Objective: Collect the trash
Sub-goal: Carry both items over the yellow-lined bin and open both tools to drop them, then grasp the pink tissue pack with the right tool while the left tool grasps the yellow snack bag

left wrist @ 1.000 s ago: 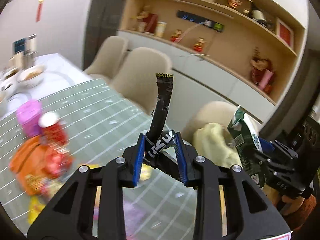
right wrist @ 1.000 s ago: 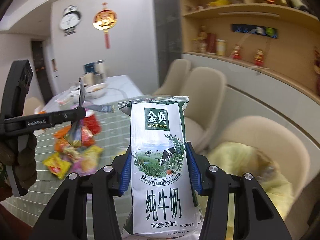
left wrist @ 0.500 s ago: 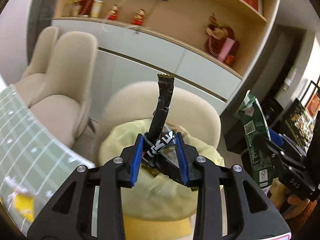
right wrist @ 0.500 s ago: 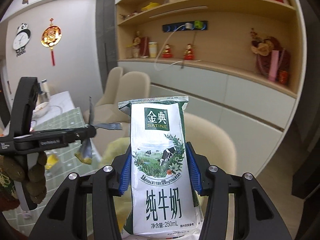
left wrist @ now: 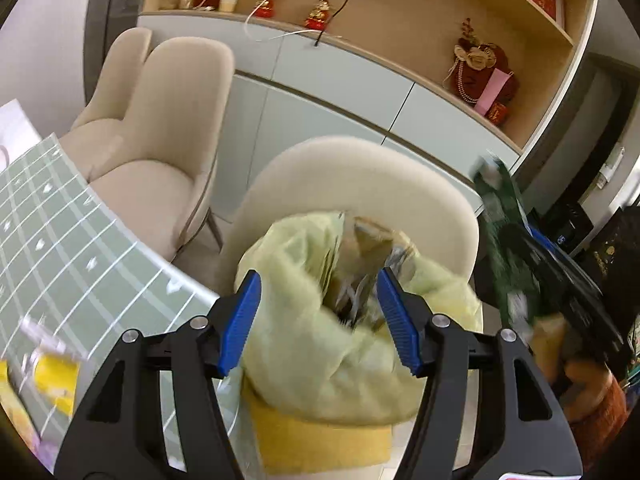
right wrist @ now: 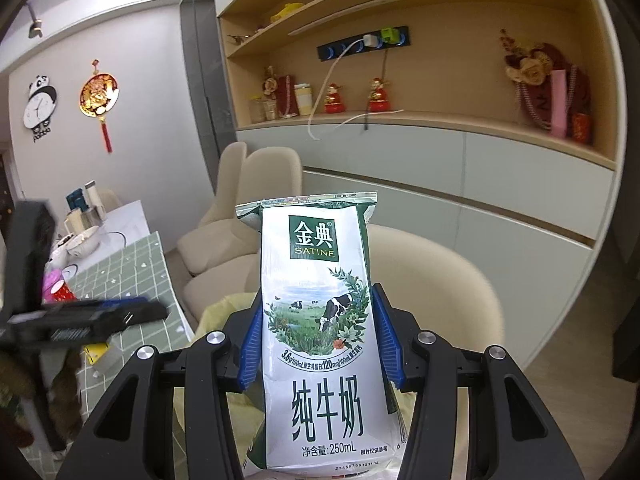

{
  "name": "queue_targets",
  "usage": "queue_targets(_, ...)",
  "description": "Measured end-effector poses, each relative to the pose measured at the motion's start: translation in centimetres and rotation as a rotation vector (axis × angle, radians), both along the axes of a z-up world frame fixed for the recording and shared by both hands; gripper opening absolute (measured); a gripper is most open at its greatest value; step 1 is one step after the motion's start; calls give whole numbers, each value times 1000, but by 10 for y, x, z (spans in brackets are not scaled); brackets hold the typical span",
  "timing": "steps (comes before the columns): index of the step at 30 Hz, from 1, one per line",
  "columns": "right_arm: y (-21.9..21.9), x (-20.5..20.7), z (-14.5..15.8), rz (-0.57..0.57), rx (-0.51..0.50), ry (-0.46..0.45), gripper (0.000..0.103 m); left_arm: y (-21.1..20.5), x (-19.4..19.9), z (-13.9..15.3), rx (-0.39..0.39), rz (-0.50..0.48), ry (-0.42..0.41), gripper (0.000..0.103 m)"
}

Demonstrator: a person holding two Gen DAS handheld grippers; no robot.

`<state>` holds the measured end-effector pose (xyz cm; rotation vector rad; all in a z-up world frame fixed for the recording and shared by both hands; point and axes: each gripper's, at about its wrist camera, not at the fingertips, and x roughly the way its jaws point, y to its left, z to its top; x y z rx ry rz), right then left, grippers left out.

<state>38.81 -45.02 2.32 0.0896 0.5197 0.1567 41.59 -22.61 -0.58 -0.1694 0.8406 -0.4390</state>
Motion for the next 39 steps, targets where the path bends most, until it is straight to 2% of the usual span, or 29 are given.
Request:
queue_targets(7,19,32,-25,-21,-4,-65,47,31,-40,-9,31,62,32,57)
queue_targets(11,27,41,-39,-7,-9,14,50,54,-51,-13,59,126,47,57)
queue_targets(15,29,27,-46,-16,34,29,52,79,-63,-15,55,184,64,57)
queue_targets(18,34,15,-48,-28,18,37,52,92,-73,-16,48,210,78,57)
queue_targets(25,52,-17,-45,-27,48,54,53,128,-104,-15,67,226,94,57)
queue_targets(31,95,-38,-35,41,22,97,53,193,-130,-8,81,308,68,57)
queue_targets(36,137,-53,-34,78,3,119,53,253,-152,-8,88,397,68,57)
queue_targets(39,165,-58,-39,129,23,162,53,293,-168,-10,87,457,61,57)
